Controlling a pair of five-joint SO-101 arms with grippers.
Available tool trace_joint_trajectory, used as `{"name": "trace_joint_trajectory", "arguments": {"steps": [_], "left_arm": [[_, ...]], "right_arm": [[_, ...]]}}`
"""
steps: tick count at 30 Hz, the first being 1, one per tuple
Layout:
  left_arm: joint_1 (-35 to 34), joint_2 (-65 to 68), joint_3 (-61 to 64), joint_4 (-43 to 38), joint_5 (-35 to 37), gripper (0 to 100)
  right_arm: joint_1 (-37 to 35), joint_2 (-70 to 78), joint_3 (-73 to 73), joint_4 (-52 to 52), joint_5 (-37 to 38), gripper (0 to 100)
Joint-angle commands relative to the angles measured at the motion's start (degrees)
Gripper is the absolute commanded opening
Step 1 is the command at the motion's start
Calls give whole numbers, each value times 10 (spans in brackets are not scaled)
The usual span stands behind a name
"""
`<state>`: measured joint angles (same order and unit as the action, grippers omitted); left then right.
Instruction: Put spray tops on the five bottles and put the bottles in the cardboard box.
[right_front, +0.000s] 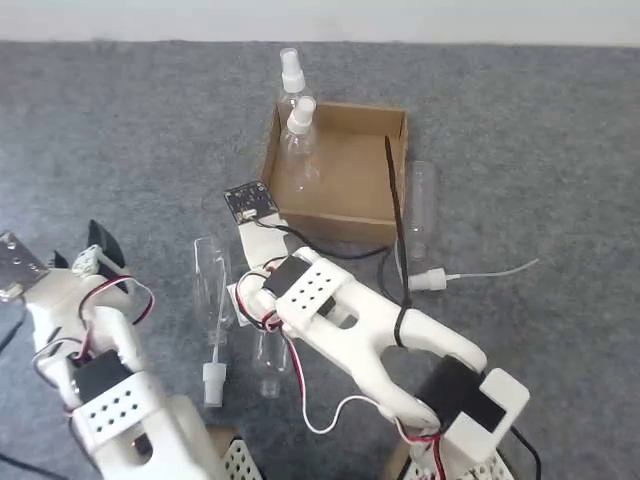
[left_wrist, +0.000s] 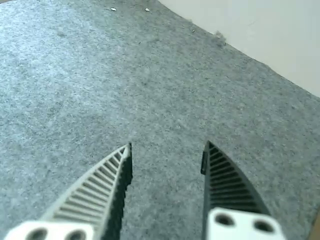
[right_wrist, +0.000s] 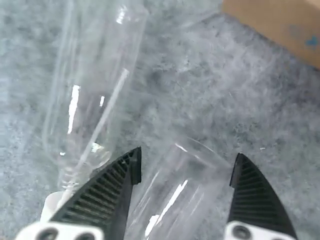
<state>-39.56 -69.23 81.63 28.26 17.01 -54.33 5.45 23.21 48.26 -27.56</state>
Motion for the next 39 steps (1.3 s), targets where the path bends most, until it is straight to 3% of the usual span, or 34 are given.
{"name": "trace_joint_trajectory", "arguments": {"steps": [1, 8, 16, 21, 27, 39], "left_arm": [[1, -8, -7, -19, 5, 217], [1, -8, -7, -19, 5, 217], [1, -8, -7, -19, 4, 216], [1, -8, -7, -19, 4, 216], [1, -8, -7, -19, 4, 216], [1, -8, -7, -19, 4, 216]], "right_arm": [[-5, -12, -16, 11, -9, 246], [-3, -34, -53, 95, -11, 249], [-7, -11, -50, 101, -53, 246], [-7, 7, -52, 102, -52, 244], [-7, 1, -55, 110, -51, 148], [-3, -62, -44, 146, -28, 140]]}}
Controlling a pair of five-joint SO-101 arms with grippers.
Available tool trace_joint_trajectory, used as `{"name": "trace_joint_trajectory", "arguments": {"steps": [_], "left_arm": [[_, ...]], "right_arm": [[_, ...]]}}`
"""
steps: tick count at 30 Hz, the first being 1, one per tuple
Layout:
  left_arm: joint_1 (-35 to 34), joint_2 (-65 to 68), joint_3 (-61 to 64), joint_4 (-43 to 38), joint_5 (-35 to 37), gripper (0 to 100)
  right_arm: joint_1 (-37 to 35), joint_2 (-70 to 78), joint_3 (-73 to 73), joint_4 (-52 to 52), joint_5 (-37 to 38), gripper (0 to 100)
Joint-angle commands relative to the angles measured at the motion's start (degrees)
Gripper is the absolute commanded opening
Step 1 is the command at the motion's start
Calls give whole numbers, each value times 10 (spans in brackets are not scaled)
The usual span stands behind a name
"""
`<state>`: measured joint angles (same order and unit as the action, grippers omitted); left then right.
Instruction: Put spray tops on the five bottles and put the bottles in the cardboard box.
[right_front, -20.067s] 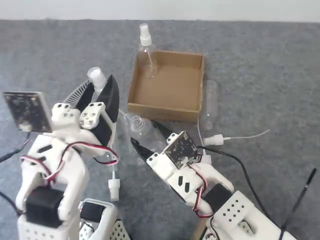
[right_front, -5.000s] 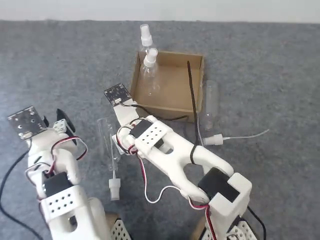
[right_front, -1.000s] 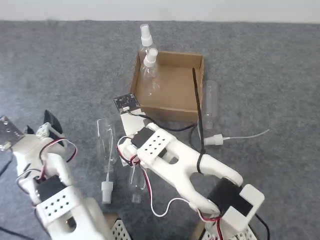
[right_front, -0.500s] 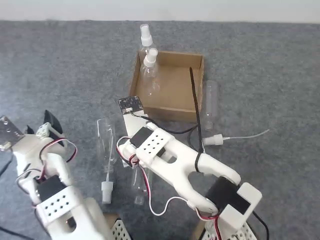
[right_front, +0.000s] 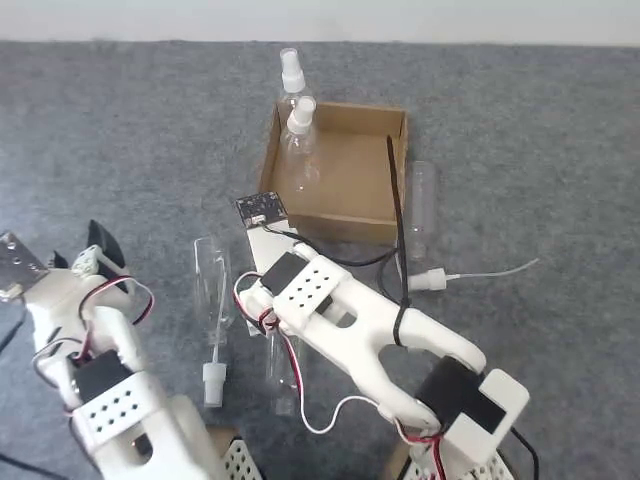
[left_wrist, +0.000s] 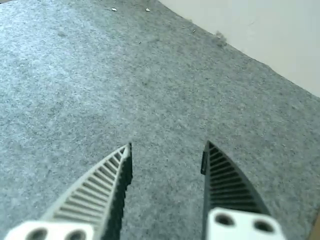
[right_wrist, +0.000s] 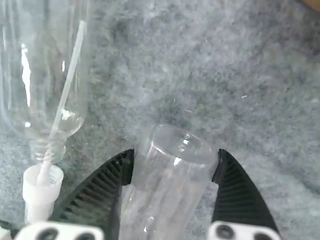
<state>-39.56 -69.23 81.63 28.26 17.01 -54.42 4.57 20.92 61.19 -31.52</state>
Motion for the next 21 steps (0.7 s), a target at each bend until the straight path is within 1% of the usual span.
{"name": "trace_joint_trajectory", "arguments": {"steps": [1, 6, 15, 18, 21], "left_arm": [[1, -8, -7, -19, 4, 216], [1, -8, -7, -19, 4, 216], [2, -8, -7, -19, 4, 216], [2, -8, -7, -19, 4, 216], [2, -8, -7, -19, 4, 216]], "right_arm": [[-2, -59, -21, 24, 11, 140], [0, -88, -21, 58, 11, 140], [51, -145, -13, 92, 7, 140], [73, -174, -12, 109, 7, 140], [117, -204, -11, 116, 7, 140]]}}
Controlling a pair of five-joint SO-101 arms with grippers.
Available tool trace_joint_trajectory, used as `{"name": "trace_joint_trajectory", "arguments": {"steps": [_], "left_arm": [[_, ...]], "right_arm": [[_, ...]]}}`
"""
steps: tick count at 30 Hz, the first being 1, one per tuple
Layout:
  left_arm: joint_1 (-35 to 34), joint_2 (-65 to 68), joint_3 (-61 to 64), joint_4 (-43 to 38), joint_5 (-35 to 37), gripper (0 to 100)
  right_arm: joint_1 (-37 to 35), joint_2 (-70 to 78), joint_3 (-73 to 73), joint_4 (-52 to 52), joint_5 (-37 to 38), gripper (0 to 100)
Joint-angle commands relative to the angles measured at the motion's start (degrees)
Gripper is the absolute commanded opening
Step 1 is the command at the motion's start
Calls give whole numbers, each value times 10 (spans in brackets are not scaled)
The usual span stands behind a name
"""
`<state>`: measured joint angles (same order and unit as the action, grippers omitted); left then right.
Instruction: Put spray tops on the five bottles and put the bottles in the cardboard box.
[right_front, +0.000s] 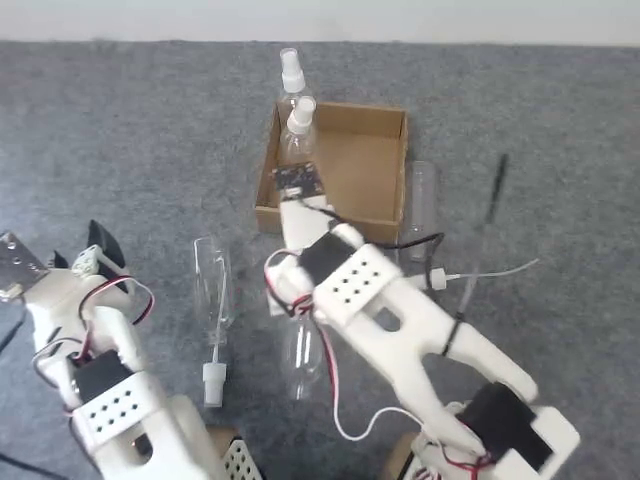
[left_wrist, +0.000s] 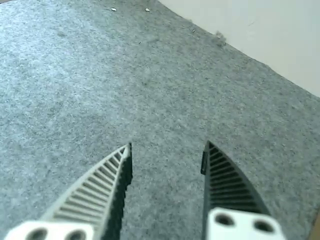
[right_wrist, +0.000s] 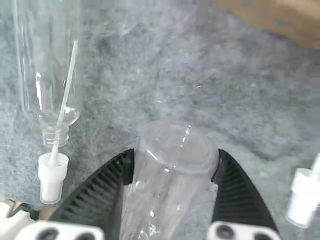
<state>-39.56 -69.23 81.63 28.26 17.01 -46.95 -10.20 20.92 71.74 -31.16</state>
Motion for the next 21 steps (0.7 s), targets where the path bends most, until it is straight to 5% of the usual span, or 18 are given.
{"name": "trace_joint_trajectory", "arguments": {"steps": [1, 21], "left_arm": [[2, -8, -7, -19, 4, 216], [2, -8, -7, -19, 4, 216]], "right_arm": [[61, -65, -11, 15, 4, 140], [488, -97, -10, 58, -65, 140]]}}
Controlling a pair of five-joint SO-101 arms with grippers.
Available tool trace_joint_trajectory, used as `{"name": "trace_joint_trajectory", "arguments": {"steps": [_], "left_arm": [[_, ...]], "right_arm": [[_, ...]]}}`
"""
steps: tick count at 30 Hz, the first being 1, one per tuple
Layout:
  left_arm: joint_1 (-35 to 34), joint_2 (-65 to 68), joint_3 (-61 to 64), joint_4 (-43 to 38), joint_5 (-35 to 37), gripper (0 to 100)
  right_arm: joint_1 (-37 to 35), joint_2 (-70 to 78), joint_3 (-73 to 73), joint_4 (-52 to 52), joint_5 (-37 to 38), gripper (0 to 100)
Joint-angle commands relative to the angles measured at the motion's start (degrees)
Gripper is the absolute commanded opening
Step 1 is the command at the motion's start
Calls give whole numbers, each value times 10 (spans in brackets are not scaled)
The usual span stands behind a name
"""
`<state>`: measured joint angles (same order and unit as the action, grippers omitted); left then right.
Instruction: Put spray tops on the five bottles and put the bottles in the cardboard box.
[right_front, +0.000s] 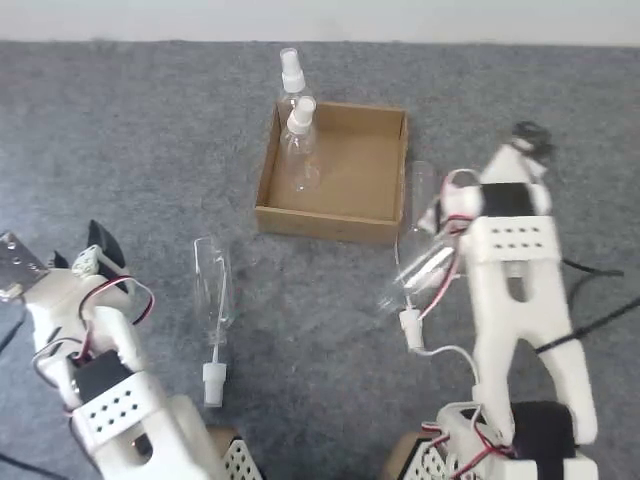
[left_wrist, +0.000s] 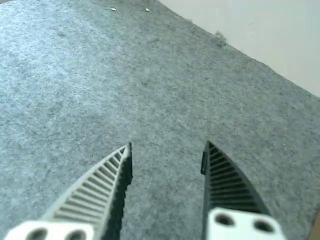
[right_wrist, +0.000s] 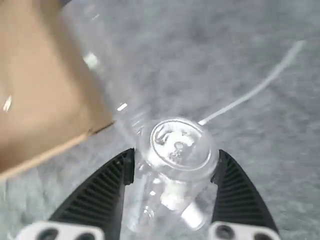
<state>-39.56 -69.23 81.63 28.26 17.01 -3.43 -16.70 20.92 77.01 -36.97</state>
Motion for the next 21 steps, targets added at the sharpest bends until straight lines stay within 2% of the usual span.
{"name": "trace_joint_trajectory", "arguments": {"steps": [1, 11, 21], "left_arm": [[2, -8, -7, -19, 4, 216], [2, -8, -7, -19, 4, 216], [2, -8, -7, -19, 4, 216]], "right_arm": [[73, -31, -4, 6, -7, 140], [189, -30, 69, 0, -4, 140], [226, -26, 77, 2, -6, 151]]}}
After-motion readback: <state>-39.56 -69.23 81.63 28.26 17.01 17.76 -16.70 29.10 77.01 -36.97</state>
